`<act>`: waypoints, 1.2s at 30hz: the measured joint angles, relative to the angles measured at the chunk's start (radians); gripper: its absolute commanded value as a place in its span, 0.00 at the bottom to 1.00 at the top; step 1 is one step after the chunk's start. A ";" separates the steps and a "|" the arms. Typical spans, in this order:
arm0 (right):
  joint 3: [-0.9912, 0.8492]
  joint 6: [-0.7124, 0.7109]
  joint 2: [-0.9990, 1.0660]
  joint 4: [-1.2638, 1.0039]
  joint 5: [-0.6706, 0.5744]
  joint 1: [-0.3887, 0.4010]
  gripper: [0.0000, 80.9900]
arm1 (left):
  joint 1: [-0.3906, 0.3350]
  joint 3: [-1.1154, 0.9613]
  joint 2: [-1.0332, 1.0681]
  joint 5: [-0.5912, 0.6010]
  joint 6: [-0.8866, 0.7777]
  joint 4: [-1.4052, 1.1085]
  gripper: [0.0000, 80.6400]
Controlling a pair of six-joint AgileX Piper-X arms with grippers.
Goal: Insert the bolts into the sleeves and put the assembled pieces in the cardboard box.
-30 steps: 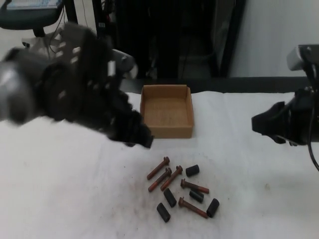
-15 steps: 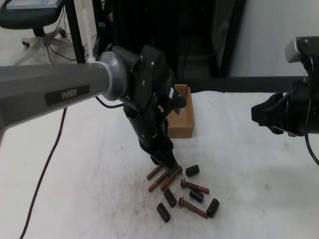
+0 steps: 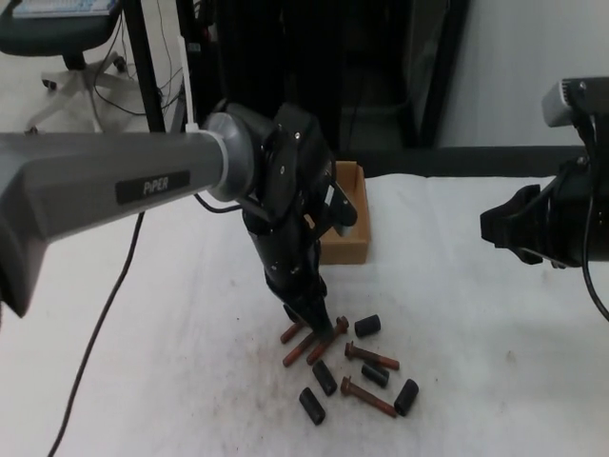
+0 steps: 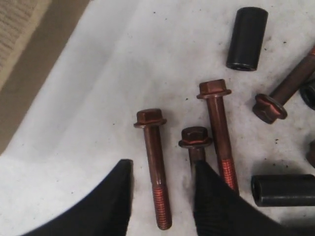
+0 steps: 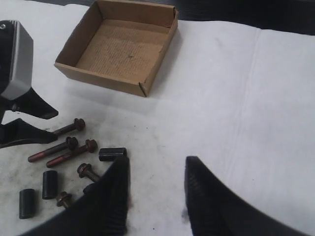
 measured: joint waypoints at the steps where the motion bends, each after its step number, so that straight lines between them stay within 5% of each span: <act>1: 0.000 0.000 0.000 0.000 0.000 0.000 0.43 | 0.000 0.000 0.000 0.000 0.000 0.000 0.46; 36: -0.001 0.000 0.000 0.007 0.000 0.000 0.43 | 0.000 0.000 0.054 -0.031 0.000 -0.041 0.46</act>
